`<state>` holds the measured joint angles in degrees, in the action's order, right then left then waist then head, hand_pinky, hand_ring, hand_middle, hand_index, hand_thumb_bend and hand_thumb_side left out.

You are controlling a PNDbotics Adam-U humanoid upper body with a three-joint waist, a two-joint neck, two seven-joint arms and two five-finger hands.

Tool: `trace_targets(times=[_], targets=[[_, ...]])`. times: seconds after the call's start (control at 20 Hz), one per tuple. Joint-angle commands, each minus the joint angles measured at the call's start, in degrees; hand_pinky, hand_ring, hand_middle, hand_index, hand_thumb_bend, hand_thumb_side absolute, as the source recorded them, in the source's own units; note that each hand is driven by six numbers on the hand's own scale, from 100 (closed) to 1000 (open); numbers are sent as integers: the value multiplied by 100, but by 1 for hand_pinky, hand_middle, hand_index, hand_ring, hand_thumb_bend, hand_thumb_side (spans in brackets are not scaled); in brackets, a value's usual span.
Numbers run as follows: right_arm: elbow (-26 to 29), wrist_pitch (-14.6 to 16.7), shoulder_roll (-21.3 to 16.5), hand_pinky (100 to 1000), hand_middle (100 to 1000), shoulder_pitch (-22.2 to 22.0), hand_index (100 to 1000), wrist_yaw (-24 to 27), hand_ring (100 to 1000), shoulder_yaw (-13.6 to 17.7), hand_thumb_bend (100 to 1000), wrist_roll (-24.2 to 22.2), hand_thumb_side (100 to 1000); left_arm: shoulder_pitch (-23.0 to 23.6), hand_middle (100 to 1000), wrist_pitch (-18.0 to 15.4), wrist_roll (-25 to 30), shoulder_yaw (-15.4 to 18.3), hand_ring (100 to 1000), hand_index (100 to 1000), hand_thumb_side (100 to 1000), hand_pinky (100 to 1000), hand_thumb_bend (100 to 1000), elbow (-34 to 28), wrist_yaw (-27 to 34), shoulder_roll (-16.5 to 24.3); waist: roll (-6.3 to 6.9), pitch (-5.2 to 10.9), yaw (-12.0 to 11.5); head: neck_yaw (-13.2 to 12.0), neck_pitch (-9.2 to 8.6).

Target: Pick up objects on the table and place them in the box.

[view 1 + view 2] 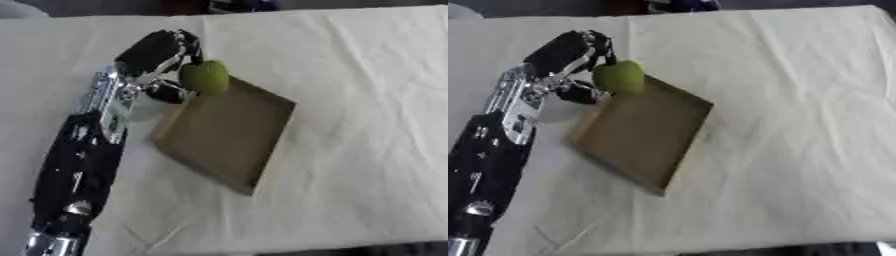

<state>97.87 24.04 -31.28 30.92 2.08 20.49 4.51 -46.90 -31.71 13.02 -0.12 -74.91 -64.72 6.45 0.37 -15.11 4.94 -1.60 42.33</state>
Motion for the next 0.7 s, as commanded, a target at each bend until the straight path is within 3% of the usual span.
trace_targets(times=[0.05, 0.35, 0.7], targets=[[16, 6, -224, 717, 608, 72, 738, -46, 622, 54, 100, 19, 231, -99, 473, 9, 139, -85, 304, 499, 100, 491, 336, -362, 225, 70, -31, 140, 15, 17, 18], [-83, 89, -338, 715, 609, 106, 738, -79, 623, 11, 100, 18, 221, -71, 467, -109, 827, -207, 296, 489, 100, 495, 243, -88, 531, 52, -53, 140, 45, 24, -6], [-362, 301, -549, 714, 608, 109, 738, -101, 623, -50, 100, 9, 219, -45, 460, -161, 2364, -316, 287, 466, 100, 498, 100, 282, 1939, 12, -78, 136, 48, 38, 11]])
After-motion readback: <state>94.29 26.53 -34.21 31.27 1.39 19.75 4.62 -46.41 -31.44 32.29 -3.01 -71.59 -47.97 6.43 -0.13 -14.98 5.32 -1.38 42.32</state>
